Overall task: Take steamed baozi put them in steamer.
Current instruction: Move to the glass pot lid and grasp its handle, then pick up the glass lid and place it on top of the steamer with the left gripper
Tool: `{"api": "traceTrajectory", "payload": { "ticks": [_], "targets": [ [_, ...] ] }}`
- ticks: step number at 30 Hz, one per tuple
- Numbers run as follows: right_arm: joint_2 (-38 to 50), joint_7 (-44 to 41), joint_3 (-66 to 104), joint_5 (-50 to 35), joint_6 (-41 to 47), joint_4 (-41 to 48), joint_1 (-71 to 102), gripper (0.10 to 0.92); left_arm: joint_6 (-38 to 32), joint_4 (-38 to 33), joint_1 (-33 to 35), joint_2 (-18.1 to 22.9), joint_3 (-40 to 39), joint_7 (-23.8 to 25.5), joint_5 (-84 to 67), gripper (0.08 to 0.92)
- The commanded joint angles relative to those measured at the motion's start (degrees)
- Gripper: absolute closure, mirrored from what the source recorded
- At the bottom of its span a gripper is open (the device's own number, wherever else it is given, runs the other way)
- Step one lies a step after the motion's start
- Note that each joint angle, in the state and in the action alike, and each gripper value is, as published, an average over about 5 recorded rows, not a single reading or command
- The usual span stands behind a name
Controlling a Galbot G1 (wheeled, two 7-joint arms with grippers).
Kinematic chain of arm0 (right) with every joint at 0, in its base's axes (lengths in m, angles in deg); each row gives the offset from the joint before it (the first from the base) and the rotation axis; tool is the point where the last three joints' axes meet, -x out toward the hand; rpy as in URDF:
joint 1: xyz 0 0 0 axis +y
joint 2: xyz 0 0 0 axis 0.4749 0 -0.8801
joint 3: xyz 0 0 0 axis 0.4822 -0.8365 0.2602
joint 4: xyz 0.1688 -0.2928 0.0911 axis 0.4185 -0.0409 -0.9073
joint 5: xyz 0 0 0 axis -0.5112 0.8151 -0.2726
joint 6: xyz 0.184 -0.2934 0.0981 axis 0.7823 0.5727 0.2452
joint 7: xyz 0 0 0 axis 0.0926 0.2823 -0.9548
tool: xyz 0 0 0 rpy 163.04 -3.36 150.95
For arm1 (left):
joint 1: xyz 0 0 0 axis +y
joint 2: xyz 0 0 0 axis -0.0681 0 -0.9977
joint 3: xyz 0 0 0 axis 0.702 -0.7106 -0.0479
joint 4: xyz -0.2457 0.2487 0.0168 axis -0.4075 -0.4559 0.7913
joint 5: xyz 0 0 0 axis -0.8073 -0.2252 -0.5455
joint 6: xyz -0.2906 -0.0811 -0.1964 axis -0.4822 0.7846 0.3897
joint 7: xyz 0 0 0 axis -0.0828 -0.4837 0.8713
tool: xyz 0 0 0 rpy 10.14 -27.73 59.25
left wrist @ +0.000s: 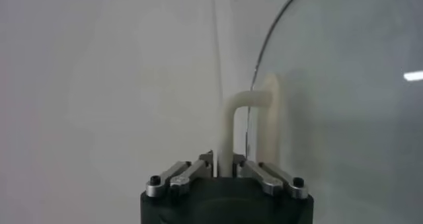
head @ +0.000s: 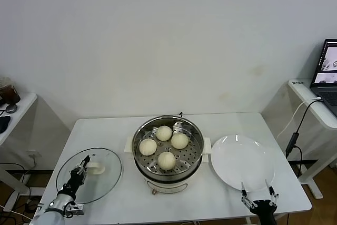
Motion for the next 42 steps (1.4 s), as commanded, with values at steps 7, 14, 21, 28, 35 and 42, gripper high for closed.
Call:
{"api": "traceTrajectory", "payload": {
  "ticks": [7, 14, 21, 28, 35, 42],
  "targets": [
    [0.34, -0.22, -1.62, 1.28, -1.47, 0.05, 0.38, 0.203, 18.55, -28.89, 13.46, -7.06, 0.92, 1.36, -12.18, 0.83],
    [0.32, -0.25, -2.59, 2.26, -2.09, 0.72, 0.34, 0.203, 28.69, -41.49, 10.11, -12.16, -1.84, 14.2, -19.2, 0.83],
    [-0.49, 0.54, -3.04, 5.99, -2.91, 1.96, -0.81, 0.203, 41.65, -46.12, -4.08, -16.14, -20.71, 19.55, -23.25, 0.83],
    [-1.75, 2.32, -4.11, 9.89, -3.18, 3.51, -1.93, 0.203, 47.43, -40.18, -19.51, -11.01, -39.94, 24.68, -14.69, 0.83],
    [-2.2, 2.86, -4.98, 11.77, -3.16, 4.25, -2.91, 0.203, 49.17, -34.22, -26.5, -1.63, -47.95, 30.12, 0.74, 0.83],
    [-2.22, 3.41, -5.22, 13.04, -3.72, 5.0, -3.26, 0.203, 49.63, -30.79, -25.7, 6.21, -49.95, 33.04, 8.49, 0.83]
  ]
}}
